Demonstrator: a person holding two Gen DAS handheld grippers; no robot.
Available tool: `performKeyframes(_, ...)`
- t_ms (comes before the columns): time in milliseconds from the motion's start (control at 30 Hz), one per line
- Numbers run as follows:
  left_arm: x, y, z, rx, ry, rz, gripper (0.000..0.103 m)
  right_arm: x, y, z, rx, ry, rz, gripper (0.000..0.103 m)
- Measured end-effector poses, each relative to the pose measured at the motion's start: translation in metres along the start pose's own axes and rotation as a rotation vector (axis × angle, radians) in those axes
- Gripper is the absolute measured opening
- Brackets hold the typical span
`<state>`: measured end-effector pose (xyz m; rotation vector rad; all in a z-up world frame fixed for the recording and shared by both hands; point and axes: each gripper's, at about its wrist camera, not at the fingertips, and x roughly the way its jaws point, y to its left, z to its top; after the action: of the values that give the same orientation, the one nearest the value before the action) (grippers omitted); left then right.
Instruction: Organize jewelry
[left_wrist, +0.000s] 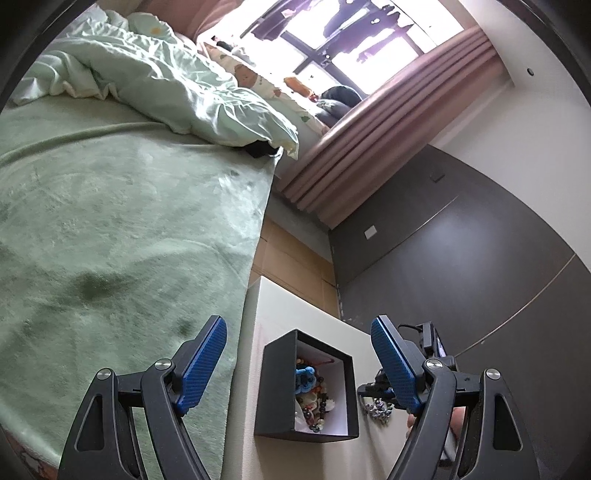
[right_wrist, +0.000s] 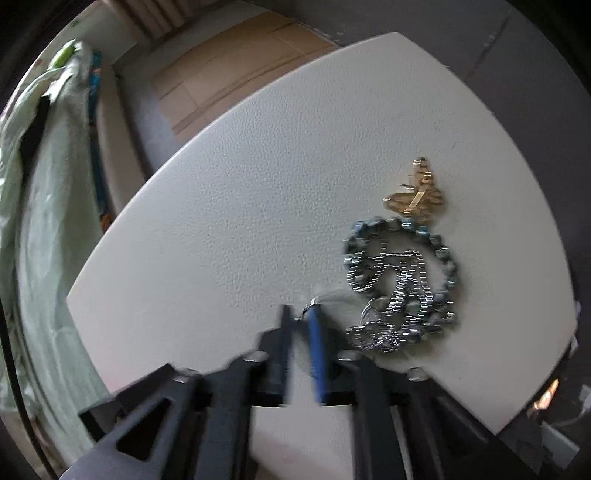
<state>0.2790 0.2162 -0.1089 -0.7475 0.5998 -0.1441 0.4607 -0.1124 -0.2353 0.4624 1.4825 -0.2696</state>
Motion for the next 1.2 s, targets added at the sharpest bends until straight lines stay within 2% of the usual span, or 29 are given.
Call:
performKeyframes(167,0.0,0.002,0.0,-0.001,0.006,0.003,0.081,0.0,0.001,-0.005,-0.079,0.013,0.094,0.003)
performKeyframes(367,0.001,0.001,-0.001,0.008,0.012,0.011,0.081,-0.022,0.009,-0.023,-0.19,-0.024,0.191,0.003)
performKeyframes(533,0.001,-0.001,-0.004,0.02,0.014,0.018,0.081,-0.055,0.009,-0.033,-0.256,-0.074,0.285,0.003)
performKeyframes(1000,0.01,-0.008,-0.009,0.051,0.033,0.045,0.081,-0.157,-0.015,-0.054,-0.308,-0.217,0.542,0.003)
performKeyframes(1200,0.012,-0.01,-0.011,0.055,0.031,0.055,0.081,-0.2,-0.012,-0.064,-0.347,-0.279,0.604,0.002)
